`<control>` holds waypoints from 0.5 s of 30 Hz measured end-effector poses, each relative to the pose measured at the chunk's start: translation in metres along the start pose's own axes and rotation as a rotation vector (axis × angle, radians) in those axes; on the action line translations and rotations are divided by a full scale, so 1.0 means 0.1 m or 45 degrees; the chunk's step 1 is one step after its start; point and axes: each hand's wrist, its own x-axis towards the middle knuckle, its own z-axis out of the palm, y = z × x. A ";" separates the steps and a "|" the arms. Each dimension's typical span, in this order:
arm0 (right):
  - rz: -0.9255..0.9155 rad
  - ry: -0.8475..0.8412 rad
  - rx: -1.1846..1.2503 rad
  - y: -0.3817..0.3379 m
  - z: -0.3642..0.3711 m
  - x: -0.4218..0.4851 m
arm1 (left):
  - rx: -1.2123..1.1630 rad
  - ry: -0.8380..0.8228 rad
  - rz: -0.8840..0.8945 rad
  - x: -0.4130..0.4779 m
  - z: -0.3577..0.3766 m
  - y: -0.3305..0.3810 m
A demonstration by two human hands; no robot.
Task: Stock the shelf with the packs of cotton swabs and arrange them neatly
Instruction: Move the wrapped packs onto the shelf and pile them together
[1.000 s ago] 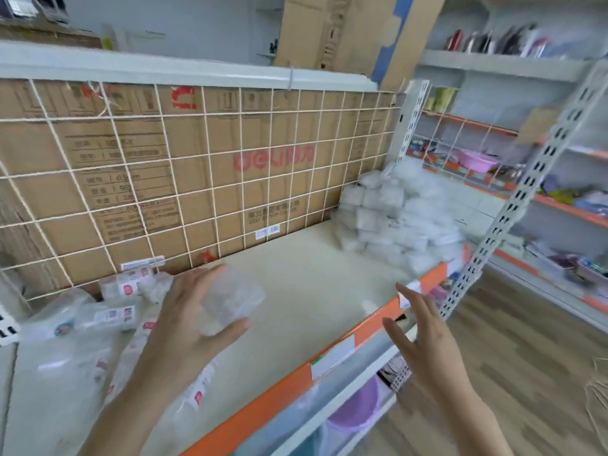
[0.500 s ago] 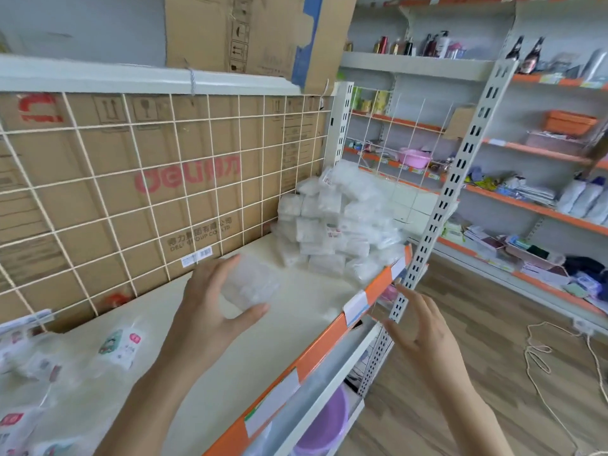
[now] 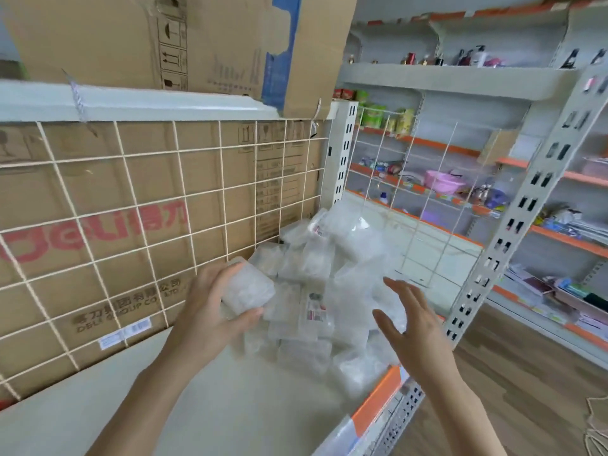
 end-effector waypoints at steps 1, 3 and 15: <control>-0.021 -0.005 -0.002 0.07 0.03 0.11 | 0.032 0.012 -0.001 0.12 0.10 -0.03; -0.050 -0.023 -0.015 0.20 0.08 0.30 | 0.073 0.027 -0.020 0.35 0.28 -0.07; -0.151 0.006 -0.039 0.43 0.49 0.89 | 0.311 -0.169 -0.100 1.17 0.93 -0.19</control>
